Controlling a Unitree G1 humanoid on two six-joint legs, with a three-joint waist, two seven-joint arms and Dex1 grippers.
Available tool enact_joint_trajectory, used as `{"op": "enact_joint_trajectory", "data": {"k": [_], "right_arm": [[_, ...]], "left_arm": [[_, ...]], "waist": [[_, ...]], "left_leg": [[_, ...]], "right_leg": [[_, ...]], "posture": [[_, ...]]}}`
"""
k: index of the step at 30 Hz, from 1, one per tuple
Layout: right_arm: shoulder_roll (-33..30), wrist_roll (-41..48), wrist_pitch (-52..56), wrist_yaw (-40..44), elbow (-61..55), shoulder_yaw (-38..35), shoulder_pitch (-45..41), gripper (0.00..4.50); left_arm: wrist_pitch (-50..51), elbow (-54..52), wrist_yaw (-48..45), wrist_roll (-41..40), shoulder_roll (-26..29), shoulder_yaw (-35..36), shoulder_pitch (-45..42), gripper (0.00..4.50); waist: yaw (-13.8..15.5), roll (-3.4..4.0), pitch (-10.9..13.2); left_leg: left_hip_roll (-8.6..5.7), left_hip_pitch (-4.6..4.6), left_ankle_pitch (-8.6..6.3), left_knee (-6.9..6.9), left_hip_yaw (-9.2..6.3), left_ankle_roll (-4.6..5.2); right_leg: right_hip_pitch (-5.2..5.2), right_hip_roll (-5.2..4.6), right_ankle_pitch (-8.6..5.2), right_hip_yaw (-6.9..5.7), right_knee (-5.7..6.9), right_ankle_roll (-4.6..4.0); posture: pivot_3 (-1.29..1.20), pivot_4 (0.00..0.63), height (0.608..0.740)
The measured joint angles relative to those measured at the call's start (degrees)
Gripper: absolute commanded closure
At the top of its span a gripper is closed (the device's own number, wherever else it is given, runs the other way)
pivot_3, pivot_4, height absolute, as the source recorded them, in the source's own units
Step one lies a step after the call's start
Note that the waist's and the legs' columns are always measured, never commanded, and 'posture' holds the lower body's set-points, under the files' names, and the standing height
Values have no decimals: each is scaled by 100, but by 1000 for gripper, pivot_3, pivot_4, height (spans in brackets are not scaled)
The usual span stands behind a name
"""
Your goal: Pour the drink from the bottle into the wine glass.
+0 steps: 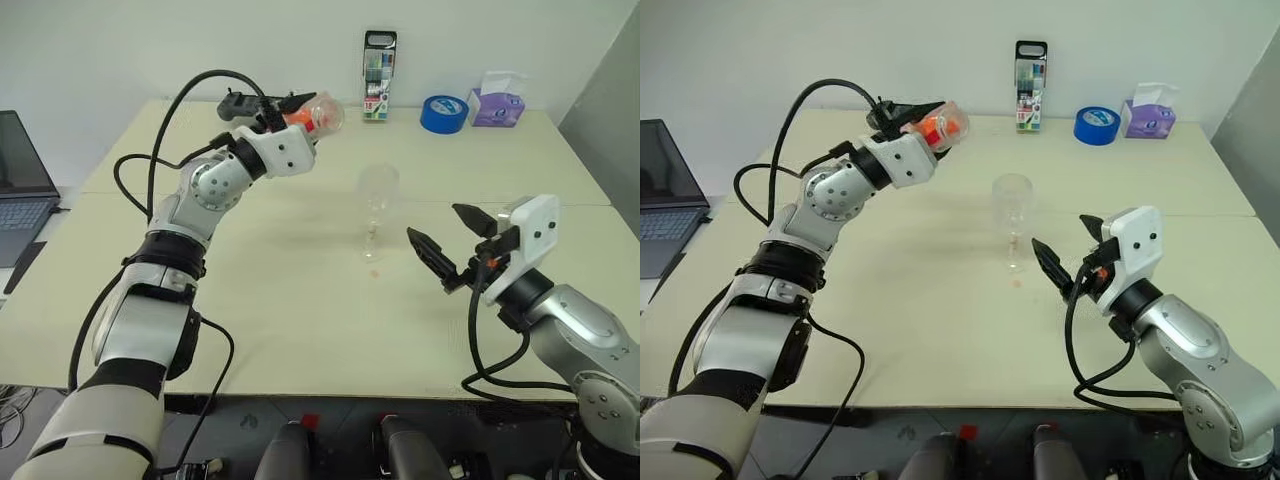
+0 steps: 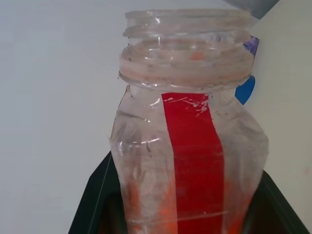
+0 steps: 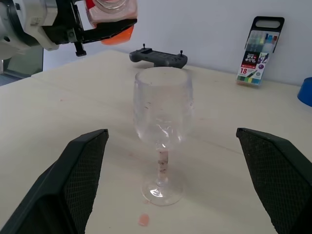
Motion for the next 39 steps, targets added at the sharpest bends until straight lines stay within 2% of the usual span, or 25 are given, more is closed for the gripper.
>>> {"op": "enact_joint_trajectory", "data": {"k": [3, 6, 13, 19, 27, 39], "right_arm": [[22, -143, -85, -50, 0, 66, 41, 0], [75, -353, -396, -44, -27, 82, 255, 0], [232, -942, -1320, 118, -233, -15, 2029, 0], [245, -567, -1791, 238, -408, -829, 3034, 0], [-257, -76, -1903, 199, -420, -862, 2849, 0], [-768, 442, -1746, -195, -425, -237, 2026, 0]], "left_arm": [[-138, 257, 293, 403, 37, -214, -222, 2786], [-70, 481, 295, 444, -133, -226, -356, 2786], [-153, 655, 278, 547, -305, -387, -433, 2787], [-280, 906, 311, 731, -333, -580, -668, 2787], [-417, 1109, 573, 1046, -361, -845, -783, 2787], [-491, 1341, 1034, 1549, -381, -1217, -1004, 2787]], "waist": [[-29, 0, 0], [-20, -1, 0], [-37, -2, 0], [-56, -2, 0], [-56, -2, 0], [-51, -4, 1]], "left_leg": [[-3, -2, 0, -1, -3, 0], [-8, -4, 0, 0, -6, 0], [-46, -4, -1, 0, -6, 1], [-50, 8, 3, 4, 0, 7], [-52, 10, 7, 3, -2, 14], [-53, 8, 7, 5, -2, 14]], "right_leg": [[0, -1, 0, -4, 1, 0], [2, -3, -1, -8, -1, 2], [1, -26, -9, -2, 5, 17], [12, -34, -19, 8, 6, 41], [18, -34, -17, 5, 5, 44], [17, -40, -12, 6, 7, 39]], "posture": [[0, 150, 740], [0, 150, 740], [0, 150, 740], [0, 150, 740], [0, 150, 740], [0, 150, 740]]}}
